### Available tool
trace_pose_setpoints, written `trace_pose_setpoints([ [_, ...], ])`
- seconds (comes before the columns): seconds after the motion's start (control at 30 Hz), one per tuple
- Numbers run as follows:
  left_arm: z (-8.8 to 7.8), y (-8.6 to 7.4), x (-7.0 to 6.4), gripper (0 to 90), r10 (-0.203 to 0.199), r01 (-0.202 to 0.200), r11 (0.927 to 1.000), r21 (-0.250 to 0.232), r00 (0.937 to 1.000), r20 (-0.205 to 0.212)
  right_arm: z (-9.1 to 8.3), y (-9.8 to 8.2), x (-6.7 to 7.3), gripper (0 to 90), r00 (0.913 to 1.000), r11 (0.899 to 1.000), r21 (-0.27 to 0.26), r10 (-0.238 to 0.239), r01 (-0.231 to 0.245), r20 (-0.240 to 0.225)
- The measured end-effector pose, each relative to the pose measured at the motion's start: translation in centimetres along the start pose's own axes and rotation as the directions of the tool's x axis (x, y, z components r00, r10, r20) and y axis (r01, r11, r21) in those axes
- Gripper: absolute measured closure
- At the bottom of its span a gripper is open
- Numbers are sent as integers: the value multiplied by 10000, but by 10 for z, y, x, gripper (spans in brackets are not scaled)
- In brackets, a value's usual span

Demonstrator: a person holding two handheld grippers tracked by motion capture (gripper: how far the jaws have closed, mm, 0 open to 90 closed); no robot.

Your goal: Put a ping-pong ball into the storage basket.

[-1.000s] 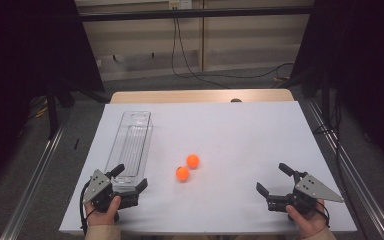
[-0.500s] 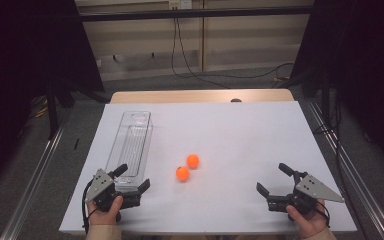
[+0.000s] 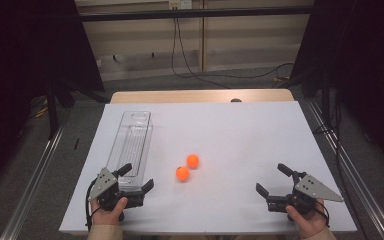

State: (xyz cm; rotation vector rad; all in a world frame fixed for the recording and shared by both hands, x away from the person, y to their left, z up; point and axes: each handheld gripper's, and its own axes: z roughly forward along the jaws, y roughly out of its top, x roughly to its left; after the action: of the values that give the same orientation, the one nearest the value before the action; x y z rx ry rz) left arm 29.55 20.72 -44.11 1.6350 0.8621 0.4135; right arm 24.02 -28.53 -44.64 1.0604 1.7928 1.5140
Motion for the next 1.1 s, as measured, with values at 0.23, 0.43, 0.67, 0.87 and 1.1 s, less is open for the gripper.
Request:
trace_pose_setpoints([
  [0.23, 3, 2, -4, 22, -93, 93, 10000, -15, 9999, 105, 0, 0, 0, 11, 10000, 10000, 1, -34, 34, -49],
  [0.43, 7, 3, -6, 22, -131, 130, 9999, 31, 9996, 236, -1, 0, 0, 11, 10000, 10000, -37, 29, -29, -7],
  [0.67, 12, 6, -10, 22, -186, 184, 9998, 67, 9991, 370, 0, 0, 0, 12, 10000, 10000, -41, 10, -10, -36],
  [0.87, 16, 8, -13, 22, -160, 152, 9997, 165, 9989, 448, 0, 0, 0, 12, 10000, 10000, -49, 15, -15, -50],
  [1.1, 21, 10, -18, 25, -170, 157, 9996, 250, 9986, 505, -1, 0, 0, 12, 10000, 10000, -55, 18, -19, -70],
])
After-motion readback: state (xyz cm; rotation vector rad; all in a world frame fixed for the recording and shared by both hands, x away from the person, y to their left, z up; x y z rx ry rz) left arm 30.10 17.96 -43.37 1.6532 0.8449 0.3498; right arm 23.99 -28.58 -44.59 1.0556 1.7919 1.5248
